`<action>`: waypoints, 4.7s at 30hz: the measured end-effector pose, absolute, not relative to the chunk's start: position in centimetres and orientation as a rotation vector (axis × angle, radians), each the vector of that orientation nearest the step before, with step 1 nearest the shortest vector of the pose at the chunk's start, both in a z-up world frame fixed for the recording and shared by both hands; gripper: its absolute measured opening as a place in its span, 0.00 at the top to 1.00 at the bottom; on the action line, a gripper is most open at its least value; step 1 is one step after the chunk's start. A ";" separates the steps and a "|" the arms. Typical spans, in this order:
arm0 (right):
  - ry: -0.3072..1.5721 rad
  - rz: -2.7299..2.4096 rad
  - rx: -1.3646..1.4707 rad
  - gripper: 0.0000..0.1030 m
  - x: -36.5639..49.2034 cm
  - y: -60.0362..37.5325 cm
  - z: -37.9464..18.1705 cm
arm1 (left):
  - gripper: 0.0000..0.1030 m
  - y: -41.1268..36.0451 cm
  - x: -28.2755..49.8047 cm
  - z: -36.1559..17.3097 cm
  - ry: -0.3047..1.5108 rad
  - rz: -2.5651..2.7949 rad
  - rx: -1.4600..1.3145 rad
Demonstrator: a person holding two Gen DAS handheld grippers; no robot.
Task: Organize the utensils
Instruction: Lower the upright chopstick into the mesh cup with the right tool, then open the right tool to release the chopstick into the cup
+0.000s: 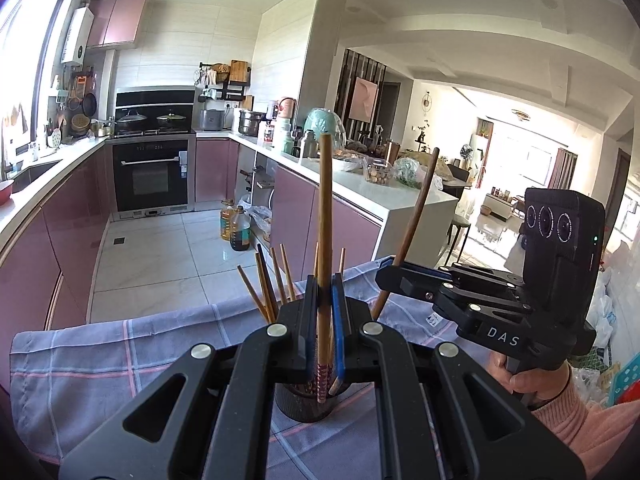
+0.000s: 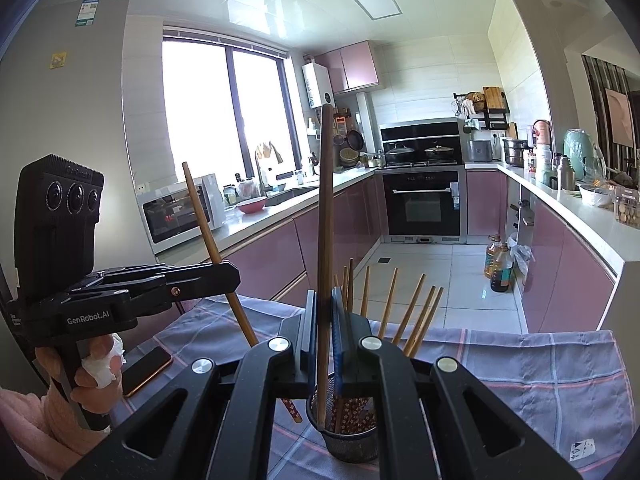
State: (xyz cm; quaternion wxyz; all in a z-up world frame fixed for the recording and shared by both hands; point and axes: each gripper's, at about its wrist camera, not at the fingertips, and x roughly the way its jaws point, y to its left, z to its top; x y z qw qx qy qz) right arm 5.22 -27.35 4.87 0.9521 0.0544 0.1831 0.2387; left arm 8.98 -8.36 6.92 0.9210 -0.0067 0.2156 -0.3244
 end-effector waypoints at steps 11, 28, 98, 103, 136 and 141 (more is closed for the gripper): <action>0.376 0.464 0.115 0.95 5.8 -27.2 4.9 | 0.93 -8.8 9.6 6.8 0.429 -0.660 -0.019; 0.406 0.440 0.113 0.95 7.2 -26.8 4.3 | 0.93 -8.8 11.3 6.1 0.474 -0.654 -0.023; 0.529 0.419 0.131 0.95 9.8 -27.4 -0.1 | 0.93 -9.8 14.8 1.1 0.644 -0.624 0.021; 0.537 0.417 0.130 0.95 10.0 -27.4 -0.4 | 0.93 -9.9 14.8 1.0 0.645 -0.623 0.021; 0.574 0.416 0.160 0.66 10.1 -27.8 -2.2 | 0.55 -8.7 16.5 -1.3 0.651 -0.559 -0.001; 0.526 0.367 0.119 0.32 8.1 -27.6 -1.9 | 0.26 -6.8 14.5 -1.4 0.578 -0.473 0.007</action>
